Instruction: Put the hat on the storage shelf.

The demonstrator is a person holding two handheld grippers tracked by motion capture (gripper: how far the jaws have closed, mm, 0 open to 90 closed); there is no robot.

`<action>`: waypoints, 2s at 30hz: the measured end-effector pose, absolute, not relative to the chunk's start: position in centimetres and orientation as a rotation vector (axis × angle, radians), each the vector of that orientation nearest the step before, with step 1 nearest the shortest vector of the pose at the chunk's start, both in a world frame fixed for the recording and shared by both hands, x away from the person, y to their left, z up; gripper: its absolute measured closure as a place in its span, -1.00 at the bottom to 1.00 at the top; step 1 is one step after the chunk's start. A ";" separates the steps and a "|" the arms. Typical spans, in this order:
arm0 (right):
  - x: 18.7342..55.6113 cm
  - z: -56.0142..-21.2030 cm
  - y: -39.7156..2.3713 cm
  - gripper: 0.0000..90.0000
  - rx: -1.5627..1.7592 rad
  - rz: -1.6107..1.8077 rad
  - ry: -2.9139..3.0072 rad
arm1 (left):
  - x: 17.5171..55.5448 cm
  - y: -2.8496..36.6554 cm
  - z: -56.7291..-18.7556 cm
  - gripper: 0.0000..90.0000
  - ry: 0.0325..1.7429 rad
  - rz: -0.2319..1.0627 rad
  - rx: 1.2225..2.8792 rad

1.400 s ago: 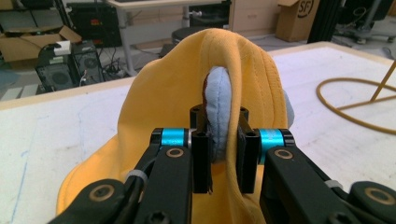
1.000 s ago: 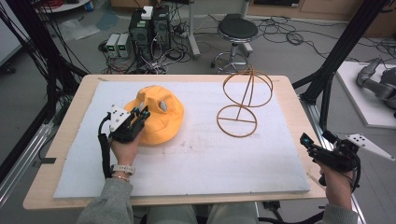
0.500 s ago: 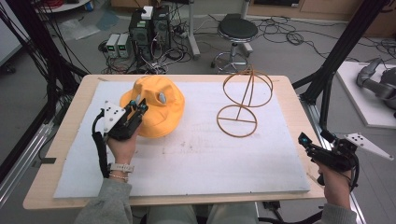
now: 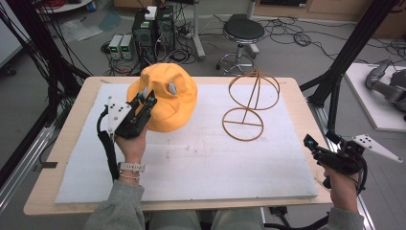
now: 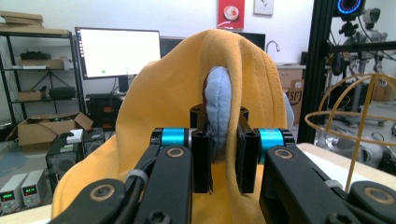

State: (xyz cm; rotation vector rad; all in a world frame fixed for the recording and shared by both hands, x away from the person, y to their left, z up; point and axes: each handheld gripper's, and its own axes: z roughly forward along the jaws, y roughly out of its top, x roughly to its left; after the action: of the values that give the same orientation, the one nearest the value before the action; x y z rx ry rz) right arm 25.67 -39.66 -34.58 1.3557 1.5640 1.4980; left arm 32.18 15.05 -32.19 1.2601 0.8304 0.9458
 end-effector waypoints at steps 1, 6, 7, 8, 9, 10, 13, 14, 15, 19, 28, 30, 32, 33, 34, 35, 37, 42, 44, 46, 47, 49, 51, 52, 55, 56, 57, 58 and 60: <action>25.7 -34.6 -39.5 -0.88 1.358 1.500 1.569 | 32.2 15.0 -32.1 0.79 0.830 0.946 1.254; 25.9 -34.6 -39.2 -0.88 1.340 1.503 1.585 | 32.4 14.1 -31.2 0.79 0.822 0.930 1.243; 25.9 -34.6 -39.2 -0.88 1.338 1.503 1.588 | 32.4 13.9 -31.1 0.79 0.817 0.928 1.236; 25.9 -34.5 -39.2 -0.88 1.342 1.507 1.585 | 32.4 13.7 -30.9 0.79 0.812 0.924 1.232; 25.9 -34.5 -39.2 -0.88 1.338 1.509 1.583 | 32.4 13.5 -30.7 0.79 0.803 0.921 1.232; 25.9 -34.5 -39.2 -0.88 1.338 1.509 1.583 | 32.4 13.5 -30.7 0.79 0.803 0.921 1.232; 25.8 -34.3 -39.4 -0.88 1.341 1.525 1.572 | 32.6 12.7 -30.2 0.79 0.788 0.916 1.231; 25.8 -34.2 -39.5 -0.88 1.342 1.530 1.562 | 32.6 12.1 -29.7 0.79 0.777 0.916 1.231; 25.7 -34.2 -39.5 -0.88 1.344 1.532 1.562 | 32.6 12.1 -29.7 0.79 0.777 0.916 1.231; 25.6 -34.0 -39.5 -0.88 1.338 1.538 1.559 | 32.7 11.5 -28.7 0.79 0.768 0.892 1.187; 25.0 -33.5 -40.1 -0.88 1.332 1.596 1.508 | 33.2 8.5 -26.3 0.79 0.719 0.880 1.179; 24.9 -33.4 -40.1 -0.88 1.330 1.603 1.502 | 33.3 7.7 -26.3 0.79 0.716 0.862 1.171; 24.8 -33.3 -40.0 -0.88 1.326 1.603 1.503 | 33.5 6.9 -26.2 0.79 0.713 0.853 1.173; 24.8 -33.2 -39.8 -0.88 1.321 1.602 1.512 | 33.7 6.4 -26.1 0.79 0.709 0.847 1.177; 24.8 -33.2 -39.8 -0.88 1.321 1.602 1.512 | 33.8 6.1 -26.1 0.79 0.707 0.846 1.181; 24.8 -33.1 -39.7 -0.88 1.315 1.602 1.517 | 33.9 5.5 -25.9 0.79 0.702 0.843 1.184; 24.6 -32.9 -39.4 -0.88 1.288 1.608 1.528 | 34.4 4.2 -25.5 0.79 0.691 0.829 1.175; 24.4 -32.6 -39.2 -0.88 1.269 1.625 1.528 | 35.4 2.2 -25.0 0.79 0.674 0.808 1.191; 24.2 -32.5 -39.3 -0.88 1.271 1.626 1.529 | 35.9 1.0 -24.8 0.79 0.666 0.801 1.202; 23.9 -32.3 -39.6 -0.88 1.270 1.635 1.512 | 36.3 0.0 -24.8 0.79 0.667 0.772 1.201; 23.9 -32.3 -39.7 -0.88 1.272 1.639 1.506 | 36.5 -0.3 -24.9 0.79 0.670 0.761 1.200; 23.7 -32.2 -40.0 -0.88 1.273 1.650 1.492 | 36.9 -1.3 -25.0 0.79 0.668 0.741 1.195; 23.4 -32.0 -40.3 -0.88 1.272 1.663 1.477 | 37.3 -2.3 -25.1 0.79 0.670 0.750 1.204; 23.4 -32.0 -40.3 -0.88 1.272 1.663 1.477 | 37.4 -2.5 -25.1 0.79 0.673 0.748 1.205; 23.1 -31.9 -40.6 -0.88 1.274 1.671 1.459 | 38.0 -3.1 -25.2 0.79 0.689 0.725 1.181; 22.8 -31.8 -40.9 -0.88 1.287 1.673 1.444 | 38.3 -3.2 -25.2 0.79 0.696 0.716 1.172; 22.8 -31.8 -41.0 -0.88 1.286 1.673 1.442 | 38.3 -3.2 -25.2 0.79 0.696 0.716 1.172; 22.8 -31.8 -41.0 -0.88 1.286 1.673 1.442 | 38.4 -3.4 -25.2 0.79 0.698 0.715 1.167; 22.6 -31.8 -41.4 -0.88 1.292 1.679 1.428 | 38.7 -3.7 -25.2 0.79 0.704 0.719 1.170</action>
State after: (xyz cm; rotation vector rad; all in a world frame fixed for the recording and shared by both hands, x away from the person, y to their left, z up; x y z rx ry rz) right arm 22.56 -41.36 -31.76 1.2922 1.4276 1.6791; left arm 38.72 -3.67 -25.19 1.1700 0.7037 0.7186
